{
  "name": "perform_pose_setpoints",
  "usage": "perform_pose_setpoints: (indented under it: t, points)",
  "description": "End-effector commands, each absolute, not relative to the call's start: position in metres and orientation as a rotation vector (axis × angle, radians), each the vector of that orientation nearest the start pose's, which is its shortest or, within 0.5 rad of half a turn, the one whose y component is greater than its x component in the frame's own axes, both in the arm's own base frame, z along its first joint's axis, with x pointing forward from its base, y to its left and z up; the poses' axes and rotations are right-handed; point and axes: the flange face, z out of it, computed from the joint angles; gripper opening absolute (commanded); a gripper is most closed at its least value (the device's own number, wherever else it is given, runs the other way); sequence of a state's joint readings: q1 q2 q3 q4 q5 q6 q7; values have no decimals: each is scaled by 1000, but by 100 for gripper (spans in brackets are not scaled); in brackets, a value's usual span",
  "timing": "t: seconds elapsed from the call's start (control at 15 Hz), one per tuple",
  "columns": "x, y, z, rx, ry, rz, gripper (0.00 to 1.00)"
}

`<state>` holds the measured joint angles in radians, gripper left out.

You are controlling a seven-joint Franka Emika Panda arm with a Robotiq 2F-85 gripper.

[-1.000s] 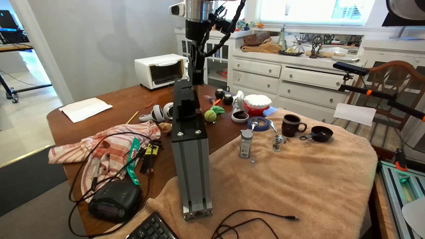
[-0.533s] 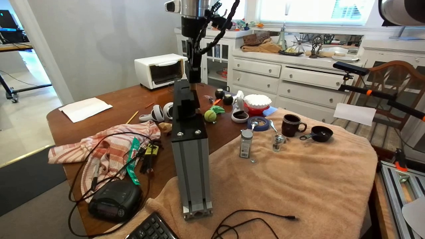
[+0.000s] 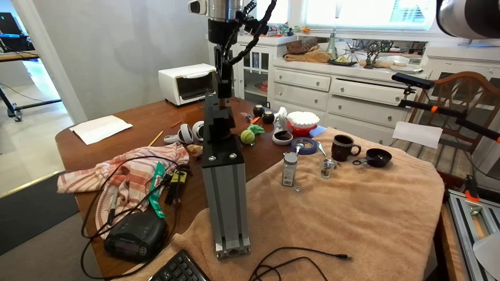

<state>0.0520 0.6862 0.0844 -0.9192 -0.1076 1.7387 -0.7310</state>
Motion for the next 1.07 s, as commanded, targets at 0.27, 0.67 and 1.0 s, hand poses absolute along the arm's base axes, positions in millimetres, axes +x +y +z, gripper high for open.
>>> perform_pose_setpoints:
  t: [0.27, 0.67, 1.0]
  points:
    - [751, 85, 504, -2955, -1412, -95, 22]
    - [753, 93, 499, -2925, -1456, -64, 22]
    - [757, 92, 485, -2858, -1500, -46, 22]
